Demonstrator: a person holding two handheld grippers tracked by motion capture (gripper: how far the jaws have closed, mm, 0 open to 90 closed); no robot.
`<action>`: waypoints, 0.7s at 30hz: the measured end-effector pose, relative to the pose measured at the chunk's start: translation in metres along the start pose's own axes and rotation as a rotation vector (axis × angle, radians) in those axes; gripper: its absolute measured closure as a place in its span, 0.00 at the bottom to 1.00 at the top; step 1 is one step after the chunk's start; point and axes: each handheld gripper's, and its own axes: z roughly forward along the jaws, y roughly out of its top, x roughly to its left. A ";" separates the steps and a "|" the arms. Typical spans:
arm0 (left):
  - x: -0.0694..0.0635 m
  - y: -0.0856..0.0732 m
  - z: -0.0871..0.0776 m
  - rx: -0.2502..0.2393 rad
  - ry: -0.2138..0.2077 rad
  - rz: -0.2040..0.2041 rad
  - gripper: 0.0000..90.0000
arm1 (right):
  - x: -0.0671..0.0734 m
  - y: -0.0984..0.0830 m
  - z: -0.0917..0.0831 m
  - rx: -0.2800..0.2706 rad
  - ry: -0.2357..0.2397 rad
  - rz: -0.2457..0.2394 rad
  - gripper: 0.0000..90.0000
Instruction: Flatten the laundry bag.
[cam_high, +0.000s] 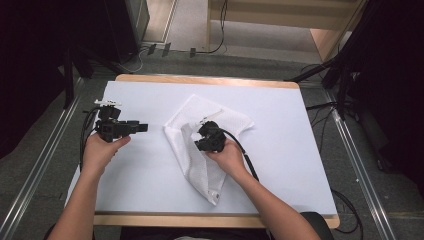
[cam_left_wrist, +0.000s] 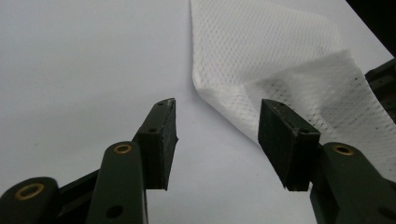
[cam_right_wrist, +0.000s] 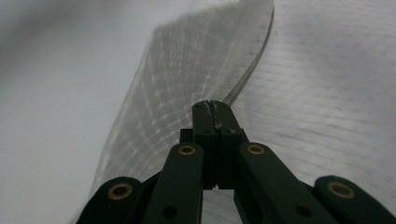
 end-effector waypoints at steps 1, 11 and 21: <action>0.000 0.000 0.000 0.001 -0.001 0.000 0.53 | 0.005 0.002 0.000 -0.001 0.010 -0.012 1.00; 0.001 -0.002 -0.002 0.006 -0.001 -0.006 0.53 | 0.045 0.012 0.019 0.015 0.091 -0.114 1.00; -0.010 -0.013 0.024 0.065 -0.060 0.020 0.54 | 0.053 0.013 0.027 0.038 0.095 -0.137 1.00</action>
